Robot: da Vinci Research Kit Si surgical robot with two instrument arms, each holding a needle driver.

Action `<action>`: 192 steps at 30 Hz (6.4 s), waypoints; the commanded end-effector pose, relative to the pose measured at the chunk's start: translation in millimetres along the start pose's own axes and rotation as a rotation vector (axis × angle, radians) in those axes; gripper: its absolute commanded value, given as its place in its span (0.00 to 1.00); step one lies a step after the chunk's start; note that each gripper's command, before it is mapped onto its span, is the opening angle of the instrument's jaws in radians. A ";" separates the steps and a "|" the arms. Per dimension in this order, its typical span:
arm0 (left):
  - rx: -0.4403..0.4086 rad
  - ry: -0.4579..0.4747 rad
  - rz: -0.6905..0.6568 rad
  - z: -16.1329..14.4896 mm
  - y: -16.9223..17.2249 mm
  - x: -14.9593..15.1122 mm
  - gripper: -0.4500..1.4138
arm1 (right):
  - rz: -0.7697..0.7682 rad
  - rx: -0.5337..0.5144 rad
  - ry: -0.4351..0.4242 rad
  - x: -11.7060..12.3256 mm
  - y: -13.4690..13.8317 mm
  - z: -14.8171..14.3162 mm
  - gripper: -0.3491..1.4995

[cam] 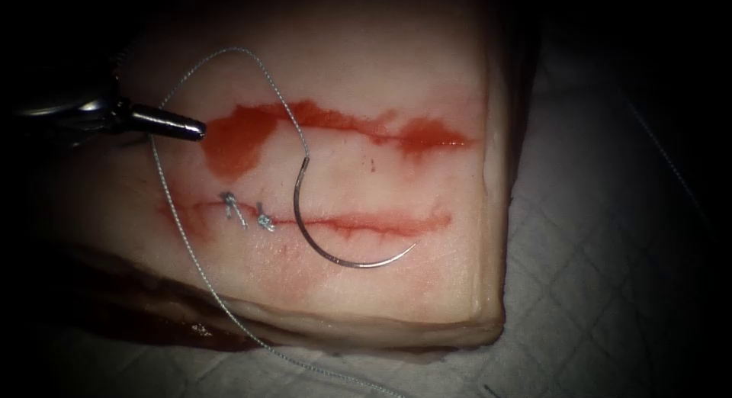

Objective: Wound Closure

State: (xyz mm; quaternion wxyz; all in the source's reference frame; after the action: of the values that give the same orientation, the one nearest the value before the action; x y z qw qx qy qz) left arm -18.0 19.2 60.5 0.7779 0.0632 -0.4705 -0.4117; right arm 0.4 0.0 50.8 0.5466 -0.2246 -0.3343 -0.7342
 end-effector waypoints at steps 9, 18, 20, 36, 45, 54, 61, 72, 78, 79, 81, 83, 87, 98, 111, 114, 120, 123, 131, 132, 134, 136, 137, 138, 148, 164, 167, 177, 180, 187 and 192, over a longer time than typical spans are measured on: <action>0.399 0.108 -0.692 0.6 -6.9 2.3 0.67 | 0.306 -0.564 -0.236 -6.1 9.6 -5.1 0.61; 0.630 0.238 -0.535 4.6 -8.6 8.5 0.81 | 0.373 -0.697 -0.247 -6.1 16.6 -7.7 0.71; 0.548 0.169 -0.163 6.1 -10.1 10.8 0.89 | 0.377 -0.710 -0.252 -5.7 17.6 -7.9 0.69; 0.169 0.271 -1.232 9.3 -9.7 10.8 0.62 | 0.401 -0.771 -0.262 -4.4 20.7 -8.2 0.73; -0.095 0.166 -1.501 11.4 -7.5 12.8 0.42 | 0.401 -0.782 -0.263 -4.6 21.2 -8.7 0.73; -0.196 0.260 -1.597 11.0 -9.5 12.0 0.49 | 0.400 -0.789 -0.264 -4.6 21.3 -8.9 0.74; -0.244 0.279 -1.635 12.6 -9.4 13.2 0.00 | 0.400 -0.794 -0.264 -4.8 21.7 -9.3 0.74; -0.306 0.386 -1.565 12.8 -9.5 14.9 0.00 | 0.401 -0.796 -0.263 -5.0 21.8 -9.7 0.74; -0.113 0.326 -1.581 11.4 -8.8 9.7 0.85 | 0.400 -0.796 -0.264 -4.9 22.0 -9.6 0.74; -0.098 0.328 -1.587 11.0 -8.8 9.1 0.85 | 0.400 -0.796 -0.264 -4.9 22.0 -9.6 0.74; -0.089 0.338 -1.591 9.2 -9.3 7.6 0.60 | 0.400 -0.797 -0.264 -4.9 22.0 -9.7 0.74; -0.108 0.318 -1.603 8.0 -9.8 7.2 0.55 | 0.400 -0.797 -0.264 -4.9 22.0 -9.7 0.74; -0.123 0.397 -1.610 6.6 -11.0 8.3 0.41 | 0.400 -0.797 -0.264 -4.9 22.0 -9.6 0.74; -0.231 0.481 -1.584 9.1 -9.6 14.6 0.32 | 0.400 -0.803 -0.265 -5.0 22.1 -9.7 0.74; -0.275 0.494 -1.591 9.9 -9.5 16.0 0.00 | 0.399 -0.809 -0.265 -5.0 22.1 -9.8 0.74; -0.274 0.501 -1.572 9.8 -9.4 15.9 0.00 | 0.400 -0.811 -0.264 -5.1 22.1 -9.9 0.74; -0.253 0.509 -1.510 9.2 -9.4 15.2 0.00 | 0.399 -0.813 -0.264 -5.1 22.0 -9.9 0.74; -0.200 0.517 -1.444 7.3 -9.8 13.2 0.00 | 0.400 -0.816 -0.267 -5.0 21.8 -10.0 0.74; 0.215 0.404 -1.121 4.9 -10.3 8.9 0.00 | 0.410 -1.040 -0.275 -2.6 21.3 -10.7 0.75; 0.255 0.386 -1.060 5.2 -10.0 9.1 0.00 | 0.412 -1.087 -0.273 -2.1 21.2 -10.7 0.78; 0.378 0.349 -0.945 6.3 -9.1 9.5 0.00 | 0.437 -1.156 -0.257 -1.3 21.3 -10.8 0.78; 0.487 0.306 -0.867 7.4 -8.1 9.8 0.00 | 0.460 -1.237 -0.238 -0.1 21.8 -11.2 0.78; 0.550 0.284 -0.819 7.9 -7.6 10.0 0.00 | 0.467 -1.267 -0.230 0.5 22.1 -11.4 0.78; 0.592 0.274 -0.797 8.4 -7.2 10.1 0.00 | 0.466 -1.304 -0.228 1.3 22.7 -11.6 0.77; 0.859 0.171 -0.531 10.3 -5.0 10.4 0.00 | 0.440 -1.440 -0.232 5.1 27.1 -12.5 0.77; 0.937 0.169 -0.454 10.0 -8.6 8.6 0.00 | 0.462 -1.374 -0.233 4.9 30.6 -11.7 0.67; 0.938 0.166 -0.449 9.9 -8.7 8.5 0.00 | 0.468 -1.376 -0.233 5.1 30.6 -11.7 0.61; 0.938 0.163 -0.445 10.1 -9.2 8.9 0.00 | 0.489 -1.382 -0.233 4.0 30.0 -10.8 0.02; 0.939 0.163 -0.443 10.2 -9.2 9.1 0.00 | 0.501 -1.393 -0.249 3.6 30.1 -10.7 0.00; 0.922 0.172 -0.469 10.4 -9.4 9.4 0.00 | 0.534 -1.422 -0.247 3.5 30.0 -10.6 0.00; 0.887 0.222 -0.565 10.0 -9.6 9.8 0.00 | 0.461 -1.403 -0.312 3.7 30.1 -10.3 0.33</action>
State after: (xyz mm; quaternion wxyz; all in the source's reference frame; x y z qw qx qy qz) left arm -28.8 8.8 67.6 0.5808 0.5539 -0.4744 -0.3618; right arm 27.5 -15.2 53.0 0.3602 -0.6855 0.1905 -0.6034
